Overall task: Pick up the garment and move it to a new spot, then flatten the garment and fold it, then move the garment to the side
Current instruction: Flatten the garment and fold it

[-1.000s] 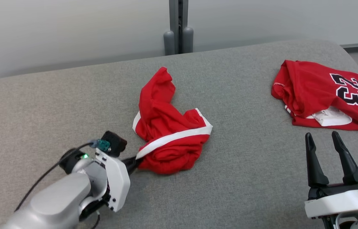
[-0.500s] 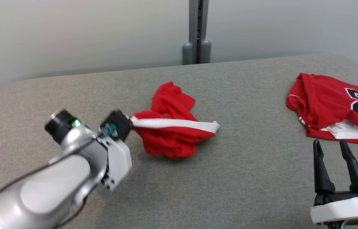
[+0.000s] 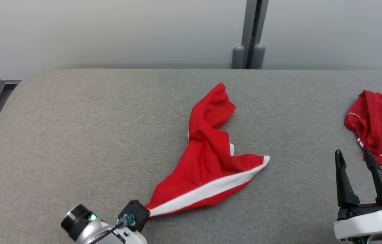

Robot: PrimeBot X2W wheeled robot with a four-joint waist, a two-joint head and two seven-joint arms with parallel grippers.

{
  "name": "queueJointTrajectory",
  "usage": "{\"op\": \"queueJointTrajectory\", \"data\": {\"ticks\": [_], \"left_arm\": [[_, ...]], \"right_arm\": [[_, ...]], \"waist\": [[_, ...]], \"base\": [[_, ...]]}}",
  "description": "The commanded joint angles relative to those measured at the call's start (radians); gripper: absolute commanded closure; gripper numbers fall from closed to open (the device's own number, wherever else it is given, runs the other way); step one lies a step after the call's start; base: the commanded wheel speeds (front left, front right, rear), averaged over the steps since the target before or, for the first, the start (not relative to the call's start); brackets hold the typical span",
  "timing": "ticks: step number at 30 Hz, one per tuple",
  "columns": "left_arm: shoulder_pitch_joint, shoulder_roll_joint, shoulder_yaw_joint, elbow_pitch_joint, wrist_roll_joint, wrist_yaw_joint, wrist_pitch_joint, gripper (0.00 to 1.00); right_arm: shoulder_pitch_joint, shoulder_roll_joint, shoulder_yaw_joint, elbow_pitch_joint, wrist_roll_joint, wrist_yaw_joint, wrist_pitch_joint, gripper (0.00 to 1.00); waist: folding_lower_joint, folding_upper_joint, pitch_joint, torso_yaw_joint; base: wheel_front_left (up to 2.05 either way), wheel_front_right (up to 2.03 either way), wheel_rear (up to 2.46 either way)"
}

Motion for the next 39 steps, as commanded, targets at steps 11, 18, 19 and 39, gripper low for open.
{"op": "queueJointTrajectory", "data": {"ticks": [11,18,19,39], "left_arm": [[0.116,-0.064,0.062,0.046,-0.069,-0.001,-0.063,0.0],[0.143,-0.015,0.141,-0.049,-0.115,0.074,-0.095,0.0],[0.145,-0.007,0.154,-0.067,-0.122,0.084,-0.101,0.0],[0.22,-0.159,0.388,-0.063,-0.21,0.115,-0.436,0.0]], "right_arm": [[0.036,-0.01,0.002,-0.015,0.003,0.0,0.019,0.0],[0.045,-0.008,-0.008,-0.015,0.013,0.0,0.02,0.0],[0.047,-0.009,-0.013,-0.016,0.013,0.0,0.02,0.0],[-0.227,-0.111,0.041,0.33,0.192,0.001,0.622,0.0]], "waist": [[0.0,-0.0001,-0.037,0.04],[0.0,-0.0001,-0.049,0.04],[0.0,-0.0001,-0.05,0.044],[0.0,-0.0001,-0.014,0.256]], "base": [[0.0,0.0,0.0],[0.0,0.0,0.0],[0.0,0.0,0.0],[0.0,0.0,0.0]]}}
